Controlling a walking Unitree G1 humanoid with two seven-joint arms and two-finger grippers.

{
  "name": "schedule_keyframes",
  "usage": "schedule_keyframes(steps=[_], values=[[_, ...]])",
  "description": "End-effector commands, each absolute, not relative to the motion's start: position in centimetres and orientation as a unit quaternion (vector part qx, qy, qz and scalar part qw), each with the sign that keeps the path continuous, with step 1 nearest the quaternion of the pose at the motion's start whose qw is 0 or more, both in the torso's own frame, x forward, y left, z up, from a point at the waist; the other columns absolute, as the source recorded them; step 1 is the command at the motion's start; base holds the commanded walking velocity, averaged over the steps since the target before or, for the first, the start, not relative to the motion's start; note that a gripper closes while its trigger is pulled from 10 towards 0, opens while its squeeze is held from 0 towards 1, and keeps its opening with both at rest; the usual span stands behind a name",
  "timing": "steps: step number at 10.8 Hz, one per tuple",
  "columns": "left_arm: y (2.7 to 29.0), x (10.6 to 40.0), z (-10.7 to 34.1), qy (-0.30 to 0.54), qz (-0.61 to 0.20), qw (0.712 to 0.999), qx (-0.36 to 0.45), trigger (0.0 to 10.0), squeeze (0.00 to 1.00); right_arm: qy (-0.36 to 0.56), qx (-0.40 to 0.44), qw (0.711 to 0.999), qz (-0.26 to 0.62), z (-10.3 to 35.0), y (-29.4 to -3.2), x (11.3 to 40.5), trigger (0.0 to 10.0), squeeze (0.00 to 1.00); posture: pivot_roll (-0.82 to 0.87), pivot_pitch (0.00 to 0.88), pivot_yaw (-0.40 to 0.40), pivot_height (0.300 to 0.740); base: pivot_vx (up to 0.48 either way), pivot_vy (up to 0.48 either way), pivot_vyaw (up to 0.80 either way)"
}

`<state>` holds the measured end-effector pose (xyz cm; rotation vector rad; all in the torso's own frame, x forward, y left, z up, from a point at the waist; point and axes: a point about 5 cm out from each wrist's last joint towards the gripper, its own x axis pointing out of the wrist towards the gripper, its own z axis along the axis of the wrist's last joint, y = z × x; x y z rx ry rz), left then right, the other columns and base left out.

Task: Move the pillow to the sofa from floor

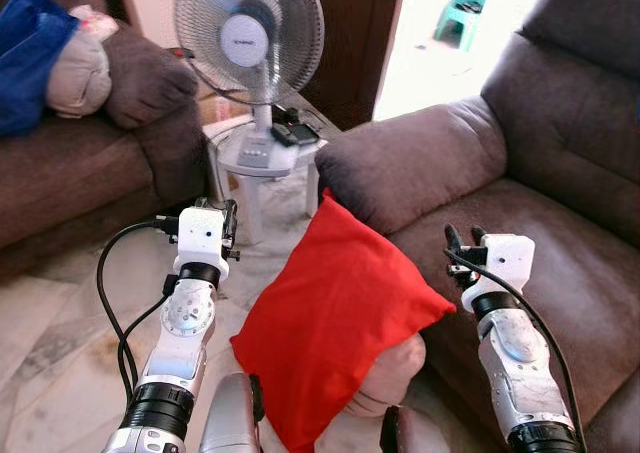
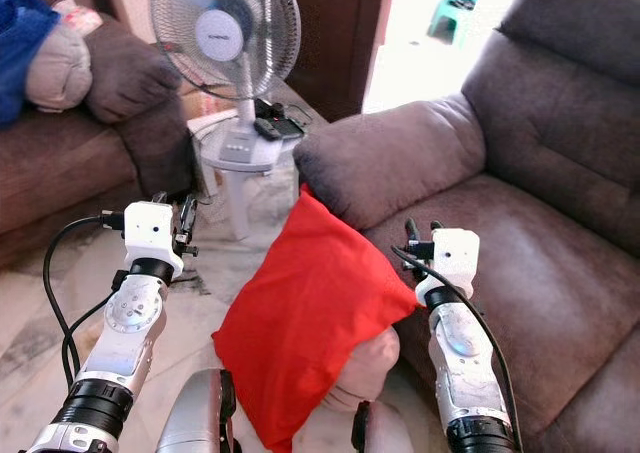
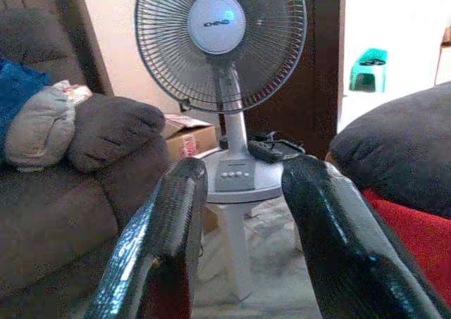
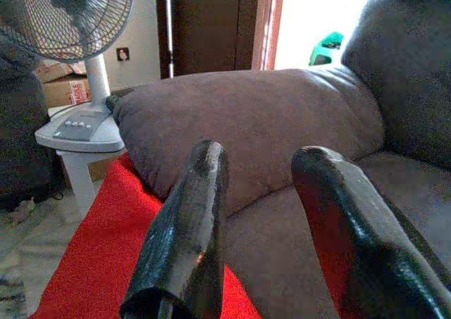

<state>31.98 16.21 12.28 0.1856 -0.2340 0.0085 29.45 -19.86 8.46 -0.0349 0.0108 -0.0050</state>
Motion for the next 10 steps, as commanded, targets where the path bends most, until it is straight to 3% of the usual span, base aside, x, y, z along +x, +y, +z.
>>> schedule_keyframes(steps=[1,10], values=[[15.94,32.05,12.46,-0.116,0.002,0.989,0.095,10.0,0.0,0.003,-0.015,1.0,0.001,8.7,-19.7,29.59,10.0,0.0,-0.01,0.0,-0.057,0.57,0.0,0.0,0.0],[15.72,32.3,12.54,-0.107,-0.004,0.99,0.094,10.0,0.0,0.002,-0.028,1.0,0.005,8.52,-19.55,29.44,10.0,0.0,-0.01,0.0,-0.055,0.57,0.0,0.0,0.06]])
